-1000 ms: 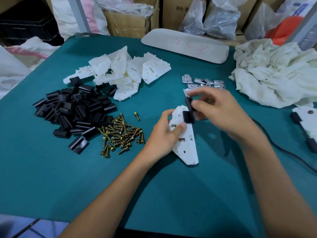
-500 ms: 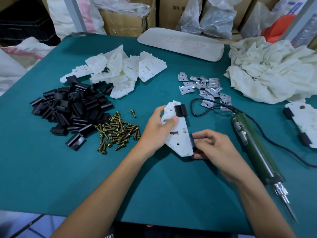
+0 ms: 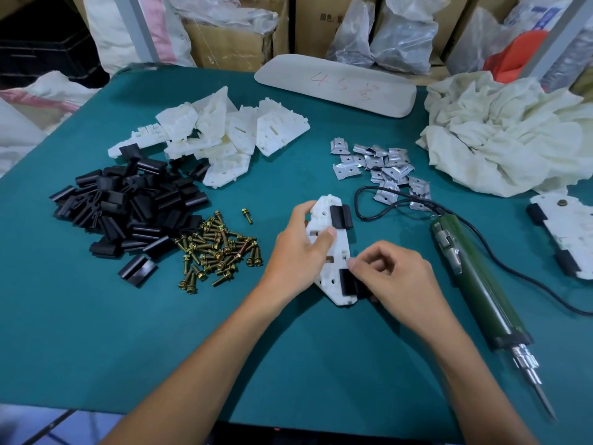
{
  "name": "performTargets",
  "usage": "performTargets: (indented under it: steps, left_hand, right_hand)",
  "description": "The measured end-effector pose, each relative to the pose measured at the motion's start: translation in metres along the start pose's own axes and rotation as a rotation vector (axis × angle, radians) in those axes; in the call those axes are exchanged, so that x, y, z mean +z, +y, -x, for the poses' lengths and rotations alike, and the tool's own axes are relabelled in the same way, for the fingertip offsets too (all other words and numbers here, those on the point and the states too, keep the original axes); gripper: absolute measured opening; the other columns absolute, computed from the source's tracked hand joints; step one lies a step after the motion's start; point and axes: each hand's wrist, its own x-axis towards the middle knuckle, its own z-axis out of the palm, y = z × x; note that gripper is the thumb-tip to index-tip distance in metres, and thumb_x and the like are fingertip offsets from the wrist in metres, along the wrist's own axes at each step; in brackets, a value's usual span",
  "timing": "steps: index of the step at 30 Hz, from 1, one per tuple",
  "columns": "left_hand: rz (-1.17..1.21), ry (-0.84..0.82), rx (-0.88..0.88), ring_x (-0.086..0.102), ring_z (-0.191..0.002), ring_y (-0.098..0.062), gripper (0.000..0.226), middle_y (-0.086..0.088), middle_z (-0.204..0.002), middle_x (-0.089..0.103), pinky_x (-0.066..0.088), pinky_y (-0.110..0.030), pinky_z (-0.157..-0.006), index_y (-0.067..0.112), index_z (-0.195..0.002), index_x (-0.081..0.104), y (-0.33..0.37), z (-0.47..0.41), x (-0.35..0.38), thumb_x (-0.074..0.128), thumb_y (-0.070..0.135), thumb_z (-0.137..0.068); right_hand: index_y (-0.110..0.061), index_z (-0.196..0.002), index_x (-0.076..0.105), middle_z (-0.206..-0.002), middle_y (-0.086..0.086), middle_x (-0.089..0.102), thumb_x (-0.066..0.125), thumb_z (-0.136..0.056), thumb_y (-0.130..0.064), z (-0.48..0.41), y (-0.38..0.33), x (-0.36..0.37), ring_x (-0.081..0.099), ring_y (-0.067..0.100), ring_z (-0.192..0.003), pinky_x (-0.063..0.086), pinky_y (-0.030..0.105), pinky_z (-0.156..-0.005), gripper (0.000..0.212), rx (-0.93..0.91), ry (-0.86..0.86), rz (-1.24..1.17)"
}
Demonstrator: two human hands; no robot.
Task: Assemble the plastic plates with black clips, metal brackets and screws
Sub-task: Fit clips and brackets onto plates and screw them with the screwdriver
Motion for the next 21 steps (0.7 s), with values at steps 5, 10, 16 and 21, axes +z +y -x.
performTargets:
  steps: [5,10,16,21]
  left_hand:
    - [-0.347,-0.003,0.090,0.049,-0.107,-0.006,0.045,0.016,-0.112,0.061,0.039,-0.021,-0.088,0.030,-0.135,0.049,0.002,0.009,0.005,0.060,0.041,-0.093]
    - [-0.429,0.112,0.175,0.042,-0.115,-0.011,0.048,0.011,-0.115,0.057,0.035,-0.026,-0.097,0.024,-0.131,0.053,0.018,-0.024,-0.013,0.064,0.048,-0.091]
    - [-0.604,-0.079,0.167,0.048,-0.121,-0.024,0.052,0.001,-0.125,0.062,0.041,-0.037,-0.097,0.019,-0.135,0.045,0.044,-0.131,0.003,0.068,0.034,-0.090]
    - [-0.895,-0.155,0.211,0.051,-0.115,-0.029,0.059,-0.004,-0.114,0.065,0.035,-0.039,-0.091,0.017,-0.132,0.043,0.041,-0.172,0.022,0.068,0.041,-0.084]
  right_hand:
    - [-0.023,-0.071,0.066,-0.061,-0.010,0.063,0.067,-0.091,-0.044,-0.028,-0.001,0.002,0.050,0.003,-0.056,0.041,0.030,-0.060,0.029,-0.010,0.189,-0.055]
    - [-0.023,-0.072,0.061,-0.066,0.008,0.063,0.063,-0.091,-0.049,-0.040,0.002,0.010,0.054,0.026,-0.059,0.051,0.042,-0.064,0.032,0.049,0.288,-0.223]
    - [-0.020,-0.073,0.059,-0.067,0.011,0.061,0.062,-0.090,-0.051,-0.042,0.009,0.011,0.049,0.016,-0.056,0.048,0.041,-0.060,0.036,0.062,0.292,-0.259]
    - [-0.020,-0.074,0.058,-0.066,0.013,0.061,0.061,-0.089,-0.052,-0.045,0.013,0.011,0.049,0.016,-0.056,0.051,0.049,-0.063,0.036,0.081,0.299,-0.291]
